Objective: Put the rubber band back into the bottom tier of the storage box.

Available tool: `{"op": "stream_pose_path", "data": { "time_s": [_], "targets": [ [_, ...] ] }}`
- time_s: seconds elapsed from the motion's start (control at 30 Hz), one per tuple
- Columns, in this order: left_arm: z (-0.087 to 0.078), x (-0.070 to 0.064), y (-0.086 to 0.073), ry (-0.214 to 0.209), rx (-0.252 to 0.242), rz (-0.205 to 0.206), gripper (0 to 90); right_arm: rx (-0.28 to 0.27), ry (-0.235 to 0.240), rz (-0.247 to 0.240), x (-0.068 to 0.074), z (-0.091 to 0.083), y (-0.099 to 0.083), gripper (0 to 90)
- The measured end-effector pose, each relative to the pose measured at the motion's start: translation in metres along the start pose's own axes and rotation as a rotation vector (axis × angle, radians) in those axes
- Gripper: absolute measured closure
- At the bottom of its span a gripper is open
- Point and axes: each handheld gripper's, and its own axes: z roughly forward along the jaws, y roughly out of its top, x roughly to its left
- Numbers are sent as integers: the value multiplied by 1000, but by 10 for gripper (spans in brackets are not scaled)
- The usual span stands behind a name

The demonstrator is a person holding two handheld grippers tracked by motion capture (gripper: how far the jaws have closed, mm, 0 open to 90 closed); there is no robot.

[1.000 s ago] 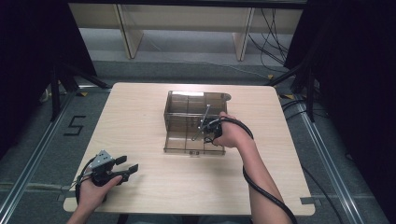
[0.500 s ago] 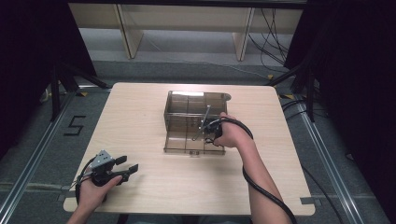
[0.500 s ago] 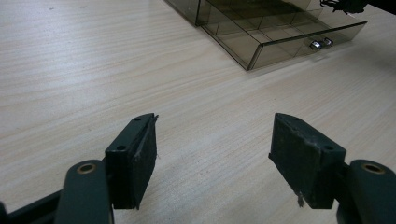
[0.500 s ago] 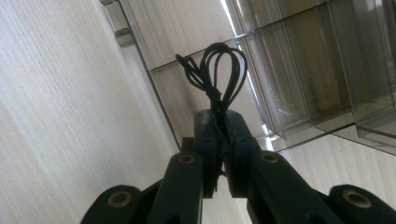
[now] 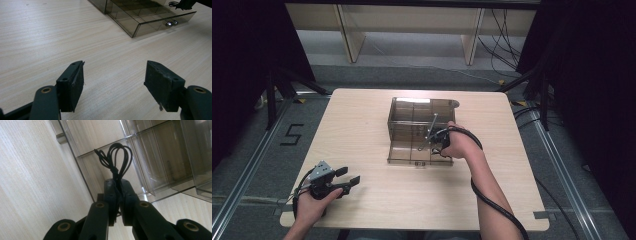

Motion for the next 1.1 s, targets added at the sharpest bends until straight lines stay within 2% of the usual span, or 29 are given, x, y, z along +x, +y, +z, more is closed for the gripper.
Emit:
{"op": "stream_pose_path", "data": {
  "time_s": [0.07, 0.17, 0.2, 0.3, 0.37, 0.4, 0.43, 0.47, 0.5, 0.57, 0.63, 0.77, 0.87, 0.9, 1.07, 1.1],
  "targets": [
    [0, 0, 0, 0, 0, -1, 312, 0, -4, -21, -2, 1, 0, 860],
    [0, 0, 0, -1, 0, -2, 312, 5, -3, -9, -2, 3, 0, 860],
    [0, 0, 0, -1, 0, -1, 312, -1, -2, -20, -2, 3, 0, 860],
    [0, 0, 0, 0, 1, 0, 312, 4, 9, 7, -1, 5, 0, 859],
    [0, 0, 0, -1, 0, -2, 312, 7, -8, 2, -2, 5, 0, 860],
    [0, 0, 0, -1, 0, -2, 312, 1, 2, -10, -3, 6, 0, 860],
    [0, 0, 0, -2, 0, -3, 312, 8, 2, 2, -3, 6, 0, 859],
    [0, 0, 0, -2, -1, -3, 312, 6, 2, -16, -4, 7, 1, 859],
    [0, 0, 0, -2, -1, -3, 312, 10, 4, 6, -3, 7, 0, 859],
    [0, 0, 0, -3, 0, -2, 312, 12, 0, 6, -3, 8, 0, 859],
    [0, 0, 0, -2, 0, -3, 312, 9, 1, -15, -4, 9, 0, 859],
    [0, 0, 0, -2, 0, -2, 312, 13, 3, 8, -3, 9, 0, 859],
    [0, 0, 0, -2, -1, -3, 312, 14, 2, 7, -4, 10, 0, 859],
    [0, 0, 0, -2, -1, -3, 312, 11, 8, -10, -5, 11, 0, 859],
    [0, 0, 0, -2, 0, -3, 312, 16, 7, -3, -5, 13, 0, 859],
    [0, 0, 0, -1, 1, -3, 312, 19, 7, 14, -4, 13, -1, 858]
  ]
}}
